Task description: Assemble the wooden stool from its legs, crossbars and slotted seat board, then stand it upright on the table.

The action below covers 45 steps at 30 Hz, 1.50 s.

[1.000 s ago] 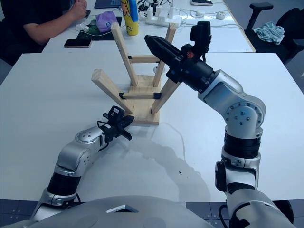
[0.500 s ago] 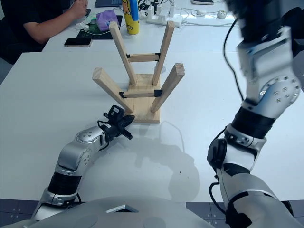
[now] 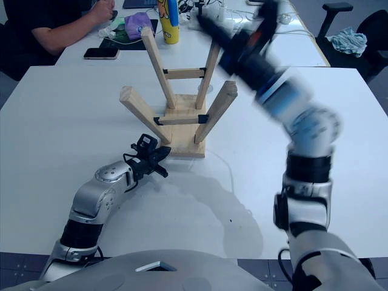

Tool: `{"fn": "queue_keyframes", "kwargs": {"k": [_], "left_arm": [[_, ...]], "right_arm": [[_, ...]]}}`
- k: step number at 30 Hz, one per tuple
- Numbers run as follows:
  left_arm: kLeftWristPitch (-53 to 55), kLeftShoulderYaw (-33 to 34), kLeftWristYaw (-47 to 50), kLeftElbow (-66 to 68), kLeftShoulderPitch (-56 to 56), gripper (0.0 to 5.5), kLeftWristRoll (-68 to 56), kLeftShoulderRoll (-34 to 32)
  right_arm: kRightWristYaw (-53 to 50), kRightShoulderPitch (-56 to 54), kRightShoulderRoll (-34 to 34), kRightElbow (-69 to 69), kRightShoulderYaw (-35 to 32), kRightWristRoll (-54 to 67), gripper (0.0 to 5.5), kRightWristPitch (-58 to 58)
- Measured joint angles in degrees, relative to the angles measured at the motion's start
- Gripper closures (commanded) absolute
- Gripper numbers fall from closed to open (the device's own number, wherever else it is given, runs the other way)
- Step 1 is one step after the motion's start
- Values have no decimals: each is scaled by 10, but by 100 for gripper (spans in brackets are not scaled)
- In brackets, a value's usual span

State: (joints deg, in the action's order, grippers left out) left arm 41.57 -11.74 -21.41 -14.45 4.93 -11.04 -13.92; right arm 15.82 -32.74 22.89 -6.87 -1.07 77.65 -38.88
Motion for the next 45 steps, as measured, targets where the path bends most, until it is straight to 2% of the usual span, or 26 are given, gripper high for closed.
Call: {"fn": "queue_keyframes", "kwargs": {"k": [3,6,14,20,25,28,32,38,41,45], "left_arm": [[8,-1,5,-1,1,550,0,1],[23,-1,15,0,7,550,2,3],[20,-7,19,6,16,550,5,6],[-8,-7,15,17,16,550,6,5],[-67,6,29,14,10,550,17,14],[-125,11,38,-23,-19,550,22,22],[-196,10,41,-87,-82,550,28,24],[-308,5,46,-194,-223,550,45,14],[-357,10,55,-270,-230,550,43,25],[-360,41,100,-325,-194,550,50,47]], "right_arm": [[29,1,14,-19,41,-85,550,56],[35,-10,0,-8,48,-135,550,65],[73,-15,-33,7,0,-142,550,58],[72,4,-77,1,-54,-103,550,55],[8,3,-101,1,-140,-32,550,60],[-48,1,-105,3,-167,-31,550,66],[-111,23,-94,-19,-152,-135,550,79],[-218,181,-83,-109,-103,-340,550,91],[-233,220,-88,-180,-85,-367,550,85],[-249,245,-107,-243,-85,-369,550,81]]}}
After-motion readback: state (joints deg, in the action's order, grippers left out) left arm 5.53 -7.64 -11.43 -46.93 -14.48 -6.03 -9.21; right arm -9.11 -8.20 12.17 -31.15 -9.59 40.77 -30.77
